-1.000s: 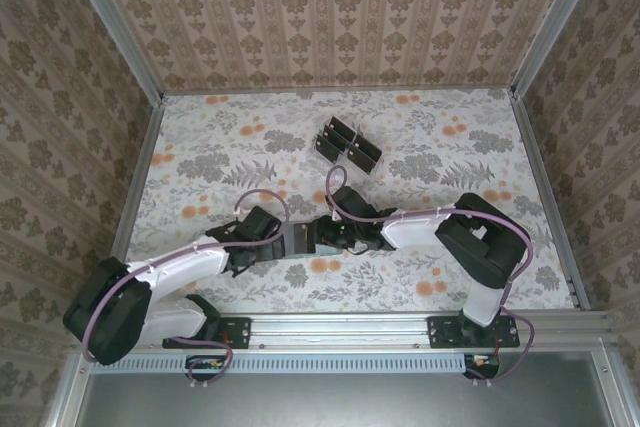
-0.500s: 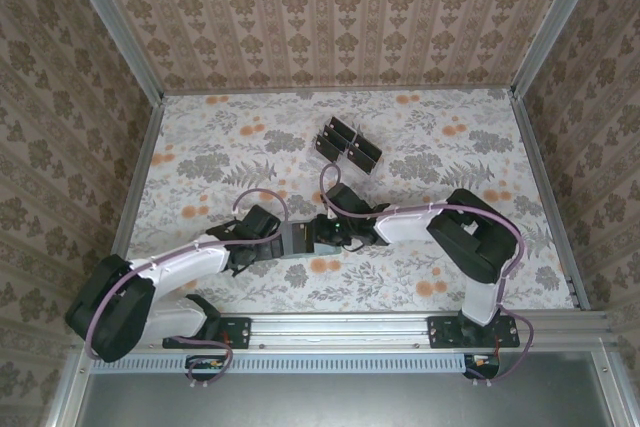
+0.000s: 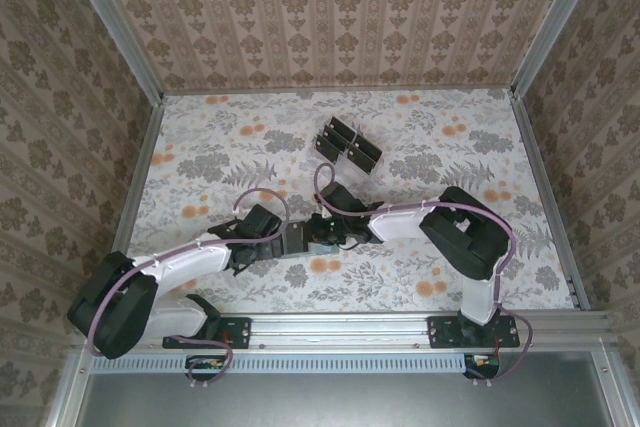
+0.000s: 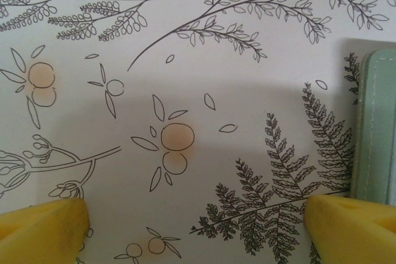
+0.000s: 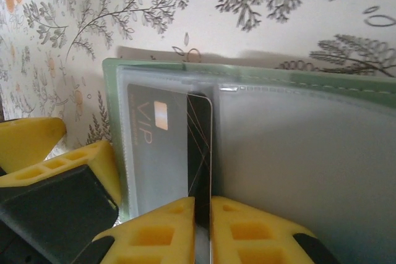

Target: Put the credit cards into the card holder

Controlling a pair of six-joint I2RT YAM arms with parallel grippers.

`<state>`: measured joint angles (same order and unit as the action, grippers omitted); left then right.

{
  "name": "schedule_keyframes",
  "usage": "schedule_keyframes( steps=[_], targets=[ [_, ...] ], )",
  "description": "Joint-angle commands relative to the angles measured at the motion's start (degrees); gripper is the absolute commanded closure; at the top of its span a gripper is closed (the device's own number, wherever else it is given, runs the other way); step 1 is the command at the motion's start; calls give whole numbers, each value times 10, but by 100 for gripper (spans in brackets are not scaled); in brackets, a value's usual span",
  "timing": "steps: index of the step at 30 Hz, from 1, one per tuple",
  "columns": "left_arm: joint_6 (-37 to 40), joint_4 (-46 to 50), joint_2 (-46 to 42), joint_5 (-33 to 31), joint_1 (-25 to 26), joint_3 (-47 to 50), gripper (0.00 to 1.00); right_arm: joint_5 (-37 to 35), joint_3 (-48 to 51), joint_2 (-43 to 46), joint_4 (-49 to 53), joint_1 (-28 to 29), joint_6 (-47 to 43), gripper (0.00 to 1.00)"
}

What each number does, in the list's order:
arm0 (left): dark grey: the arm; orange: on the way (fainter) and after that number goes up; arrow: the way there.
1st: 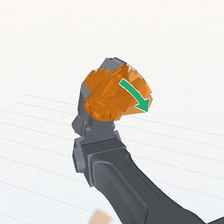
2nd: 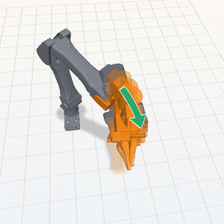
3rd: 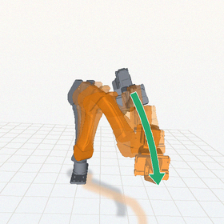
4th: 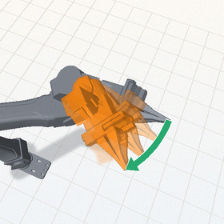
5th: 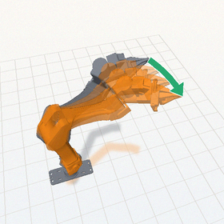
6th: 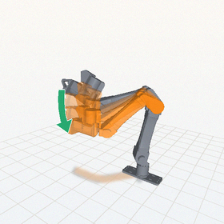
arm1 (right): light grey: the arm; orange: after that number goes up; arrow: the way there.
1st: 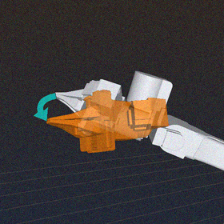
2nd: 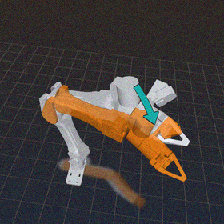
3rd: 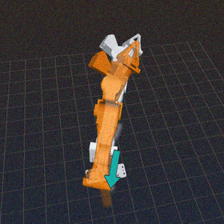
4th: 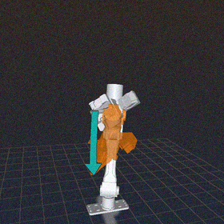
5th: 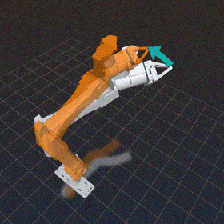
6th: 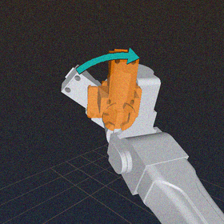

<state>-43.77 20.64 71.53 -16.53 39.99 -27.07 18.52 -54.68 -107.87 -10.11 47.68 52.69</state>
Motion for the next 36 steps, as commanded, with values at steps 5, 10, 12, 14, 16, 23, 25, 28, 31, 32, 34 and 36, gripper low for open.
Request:
schedule_keyframes(
  steps=[5,10,12,14,16,23,25,28,31,32,34,36],
  targets=[
    [4,-44,28,33,-5,18,0,17,-27,-25,4,14,5,89],
    [5,-44,27,34,-5,19,0,15,-28,-19,15,17,1,85],
    [5,-41,25,33,-4,17,0,8,-27,-8,30,16,-8,75],
    [6,-34,19,29,-5,13,0,2,-26,7,44,16,-16,65],
    [5,-23,7,25,-5,10,0,-3,-26,20,54,15,-24,58],
    [-6,22,-57,8,-28,6,0,-3,-30,64,88,6,-51,46],
    [-8,35,-79,3,-35,5,0,-9,-34,74,102,4,-61,46],
    [-5,49,-107,3,-45,4,0,-26,-37,88,130,0,-81,46],
    [2,57,-125,7,-50,-3,0,-56,-52,95,176,-1,-114,46],
    [5,57,-128,9,-51,-4,0,-67,-61,95,196,-1,-130,46],
    [11,55,-130,15,-51,-8,0,-88,-78,93,228,-1,-158,46],
    [18,49,-128,27,-52,-12,0,-103,-95,87,257,-1,-183,46]
  ],
)
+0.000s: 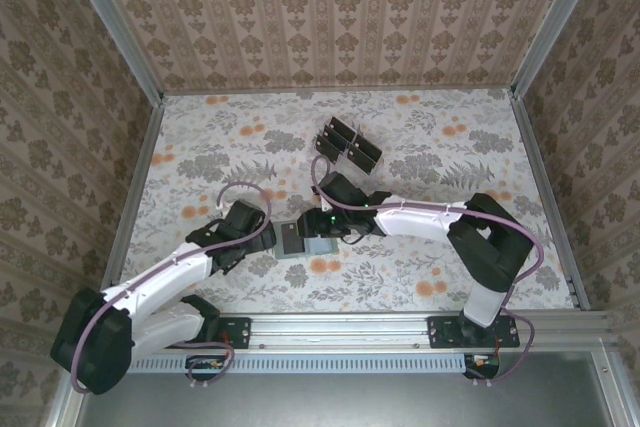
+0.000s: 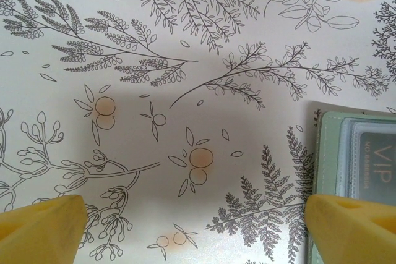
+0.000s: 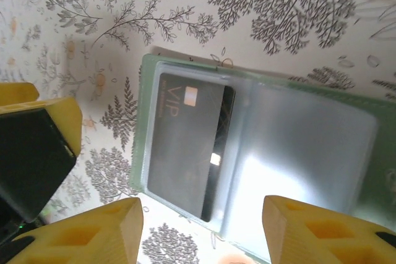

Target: Put the credit cards into the card holder

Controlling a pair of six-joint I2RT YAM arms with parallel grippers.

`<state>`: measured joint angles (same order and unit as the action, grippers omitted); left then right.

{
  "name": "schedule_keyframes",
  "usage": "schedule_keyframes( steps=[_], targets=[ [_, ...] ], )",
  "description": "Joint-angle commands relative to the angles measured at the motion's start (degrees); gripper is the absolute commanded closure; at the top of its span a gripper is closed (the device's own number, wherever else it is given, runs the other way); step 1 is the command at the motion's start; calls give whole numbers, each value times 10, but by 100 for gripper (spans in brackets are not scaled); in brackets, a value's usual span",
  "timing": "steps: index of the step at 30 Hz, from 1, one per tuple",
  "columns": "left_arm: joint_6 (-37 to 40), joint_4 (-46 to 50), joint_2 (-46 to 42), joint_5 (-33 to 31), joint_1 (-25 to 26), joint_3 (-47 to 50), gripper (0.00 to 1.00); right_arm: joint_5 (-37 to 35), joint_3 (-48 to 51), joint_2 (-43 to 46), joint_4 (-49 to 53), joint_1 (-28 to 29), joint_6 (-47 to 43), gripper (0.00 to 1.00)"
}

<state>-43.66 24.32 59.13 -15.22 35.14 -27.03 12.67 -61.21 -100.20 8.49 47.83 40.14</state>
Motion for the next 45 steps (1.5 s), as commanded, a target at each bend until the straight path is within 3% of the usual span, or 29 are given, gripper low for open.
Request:
schedule_keyframes(
  steps=[1,9,22,28,45],
  targets=[
    [18,8,-2,21,-3,-14,0,-47,-40,7,81,-3,-68,46],
    [16,-9,7,35,0,-15,0,-52,-89,-27,124,-2,-107,46],
    [13,-13,16,39,14,-17,0,-67,-71,-77,116,-17,-117,48],
    [10,-20,22,38,23,-15,0,-64,-69,-88,119,-20,-121,44],
    [15,-73,38,18,102,-12,0,73,-30,-124,-1,-39,11,45]
  ],
)
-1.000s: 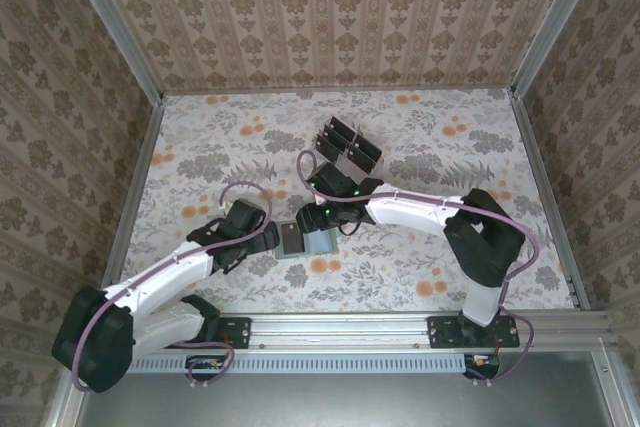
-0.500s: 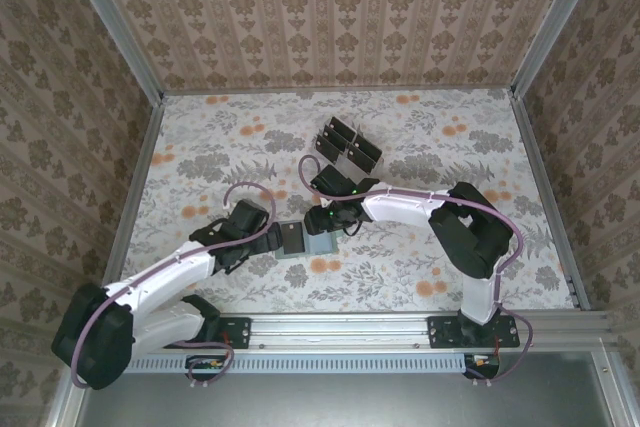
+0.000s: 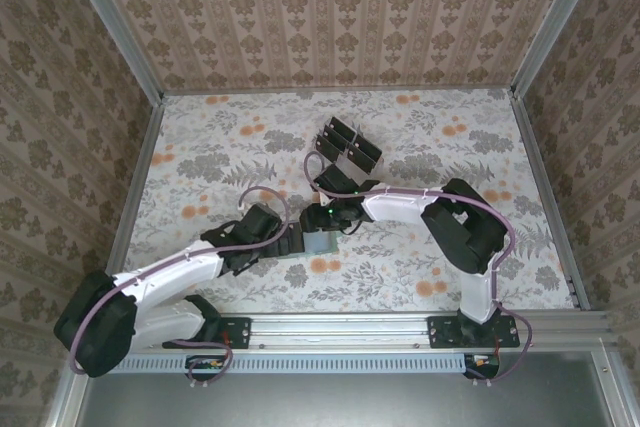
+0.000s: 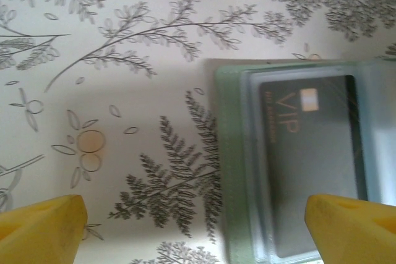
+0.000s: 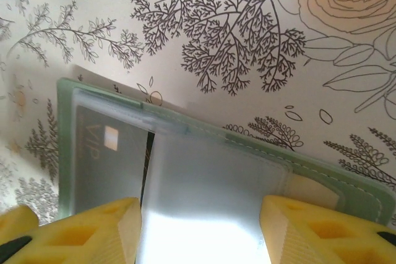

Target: Put the credit cards into the card holder

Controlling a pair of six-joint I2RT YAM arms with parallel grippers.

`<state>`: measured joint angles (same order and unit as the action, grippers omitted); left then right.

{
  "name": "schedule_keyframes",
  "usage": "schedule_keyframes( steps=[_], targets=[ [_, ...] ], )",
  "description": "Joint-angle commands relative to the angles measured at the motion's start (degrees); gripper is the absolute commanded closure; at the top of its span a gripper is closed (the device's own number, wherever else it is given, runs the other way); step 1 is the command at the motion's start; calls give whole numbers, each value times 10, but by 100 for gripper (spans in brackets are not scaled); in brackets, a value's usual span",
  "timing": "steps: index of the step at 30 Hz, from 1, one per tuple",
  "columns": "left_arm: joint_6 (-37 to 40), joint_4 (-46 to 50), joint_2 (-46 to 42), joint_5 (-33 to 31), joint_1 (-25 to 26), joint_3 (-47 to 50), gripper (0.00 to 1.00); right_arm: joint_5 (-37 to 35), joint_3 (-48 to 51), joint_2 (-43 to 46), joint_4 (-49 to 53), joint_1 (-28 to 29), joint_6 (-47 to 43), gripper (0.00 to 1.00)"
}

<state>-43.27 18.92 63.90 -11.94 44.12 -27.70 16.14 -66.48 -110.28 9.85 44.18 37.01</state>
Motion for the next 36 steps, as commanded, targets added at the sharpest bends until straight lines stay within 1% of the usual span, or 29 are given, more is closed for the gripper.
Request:
schedule_keyframes(
  steps=[1,8,12,21,36],
  targets=[
    [10,-24,-14,-17,18,-1,0,42,25,-24,-20,-4,49,45],
    [18,-66,-47,-24,49,23,0,52,32,-22,-37,-10,82,45],
    [32,-93,-51,-28,66,31,0,58,38,-23,-51,-13,103,44],
    [55,-110,6,-37,84,7,0,82,49,-26,-87,-15,135,45],
    [82,-139,84,-41,86,-29,0,92,57,-27,-104,-16,145,44]
  ],
)
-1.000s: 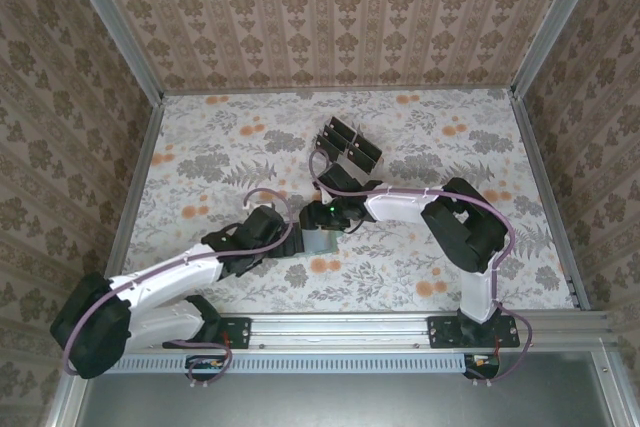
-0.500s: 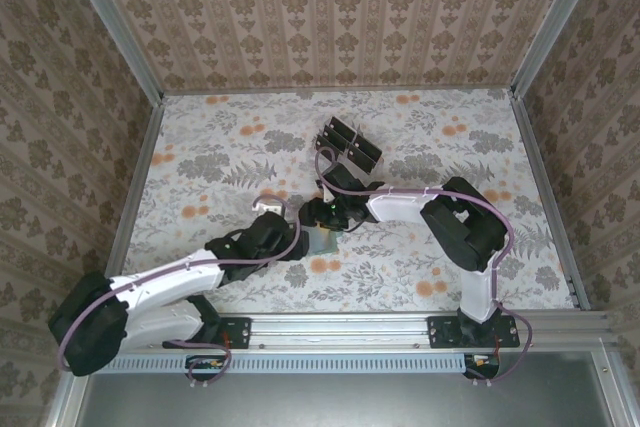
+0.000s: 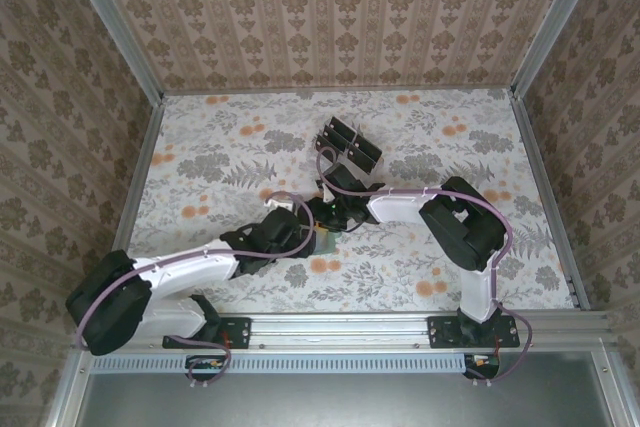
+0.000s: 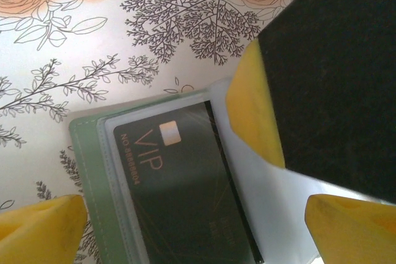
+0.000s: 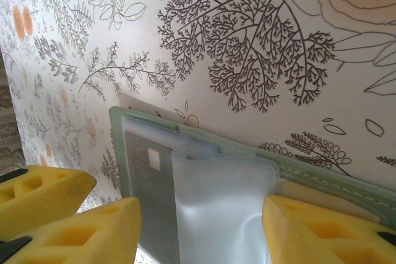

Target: Put the credit cards into the card holder

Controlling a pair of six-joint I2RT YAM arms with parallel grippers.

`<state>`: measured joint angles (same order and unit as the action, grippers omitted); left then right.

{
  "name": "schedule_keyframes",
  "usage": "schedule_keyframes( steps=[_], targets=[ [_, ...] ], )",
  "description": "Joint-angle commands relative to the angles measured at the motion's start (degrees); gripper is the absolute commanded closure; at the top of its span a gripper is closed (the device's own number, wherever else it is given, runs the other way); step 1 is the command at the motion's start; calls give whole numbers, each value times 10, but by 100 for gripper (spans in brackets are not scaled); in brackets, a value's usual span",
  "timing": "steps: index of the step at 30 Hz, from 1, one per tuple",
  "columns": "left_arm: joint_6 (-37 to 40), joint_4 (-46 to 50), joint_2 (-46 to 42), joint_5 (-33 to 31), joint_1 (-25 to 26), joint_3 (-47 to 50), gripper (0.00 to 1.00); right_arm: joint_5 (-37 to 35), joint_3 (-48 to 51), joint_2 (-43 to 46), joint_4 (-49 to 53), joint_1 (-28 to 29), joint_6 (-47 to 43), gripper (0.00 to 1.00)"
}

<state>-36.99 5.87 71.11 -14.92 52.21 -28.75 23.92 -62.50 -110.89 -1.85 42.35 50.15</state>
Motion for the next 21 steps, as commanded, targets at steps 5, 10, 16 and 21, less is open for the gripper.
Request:
schedule_keyframes(
  steps=[5,10,16,21],
  targets=[
    [22,-10,36,-15,4,-22,0,17,20,-21,9,2,14,44],
    [14,3,50,-29,5,-18,0,20,23,-18,8,-1,14,44],
    [0,18,53,-40,5,-6,0,23,25,-7,8,-5,12,44],
    [-18,25,41,-53,4,7,0,20,32,26,8,-10,7,43]
  ],
)
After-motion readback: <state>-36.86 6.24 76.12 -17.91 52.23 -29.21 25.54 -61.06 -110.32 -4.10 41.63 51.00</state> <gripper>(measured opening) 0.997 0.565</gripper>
